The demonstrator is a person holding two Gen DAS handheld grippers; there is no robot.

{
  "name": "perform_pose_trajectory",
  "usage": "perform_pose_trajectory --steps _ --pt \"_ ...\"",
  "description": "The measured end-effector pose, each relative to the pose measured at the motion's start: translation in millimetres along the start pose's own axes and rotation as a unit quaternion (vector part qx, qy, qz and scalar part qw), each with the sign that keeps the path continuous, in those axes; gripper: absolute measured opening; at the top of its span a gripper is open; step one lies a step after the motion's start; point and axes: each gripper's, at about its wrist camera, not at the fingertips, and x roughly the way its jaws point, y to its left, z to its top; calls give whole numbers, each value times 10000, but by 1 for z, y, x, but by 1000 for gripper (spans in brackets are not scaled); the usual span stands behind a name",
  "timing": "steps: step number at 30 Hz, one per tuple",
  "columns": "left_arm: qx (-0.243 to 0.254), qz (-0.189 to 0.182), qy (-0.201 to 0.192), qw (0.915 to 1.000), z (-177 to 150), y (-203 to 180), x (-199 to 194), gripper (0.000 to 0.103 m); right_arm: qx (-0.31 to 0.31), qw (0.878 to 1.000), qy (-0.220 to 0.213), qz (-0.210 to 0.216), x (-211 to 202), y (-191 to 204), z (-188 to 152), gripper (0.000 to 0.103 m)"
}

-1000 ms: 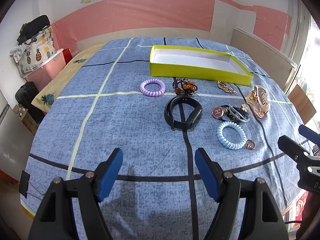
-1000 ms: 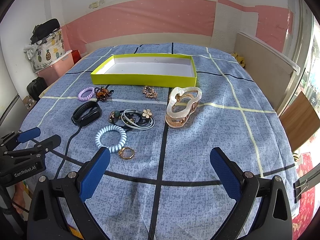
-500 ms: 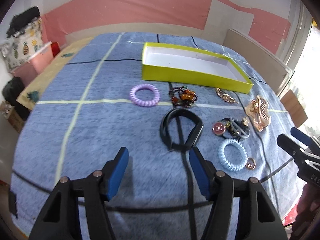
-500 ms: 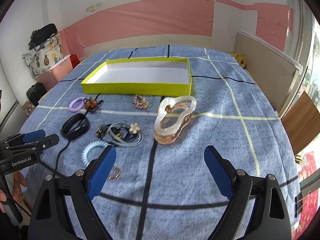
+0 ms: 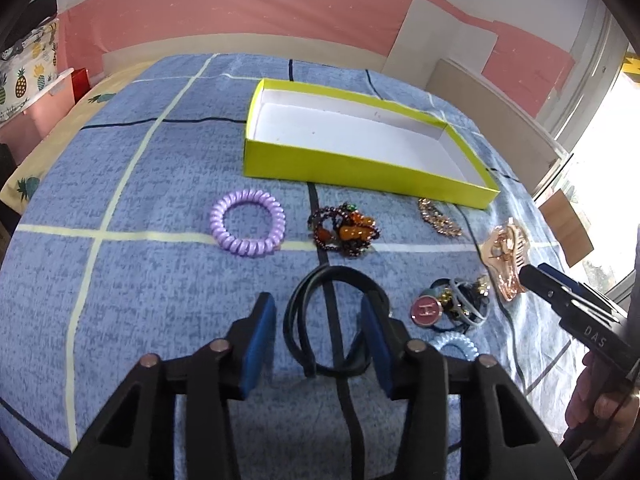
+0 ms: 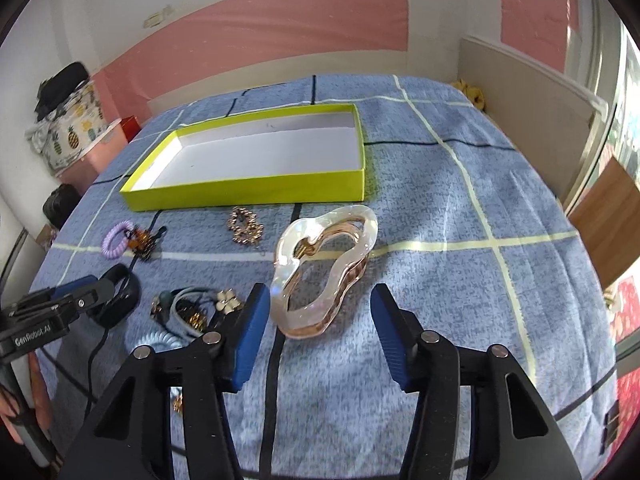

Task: Organize jewelry
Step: 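Move left tool to the black watch band while right tool approaches the clear hair clip, then close left tool on the black band while right tool grips the clear hair clip, then carry both items into the yellow box and open both tools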

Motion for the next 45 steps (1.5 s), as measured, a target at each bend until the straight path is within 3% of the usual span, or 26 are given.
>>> perform_pose_trajectory --steps 6,14,17,30,45 --pt "107 139 28 9998 3 -1 8 25 256 9996 69 14 6 -5 7 40" --pt "360 327 -18 9988 1 -6 9 13 494 9980 401 39 25 -13 8 31" --pt "346 276 -17 9990 1 -6 7 11 469 9981 404 -1 26 -13 7 15" --pt "361 -49 -144 9992 2 -13 -8 9 223 9996 136 79 6 -8 7 15" --pt "597 12 -697 9958 71 -25 -35 9 -107 9994 -190 262 -9 6 66 15"
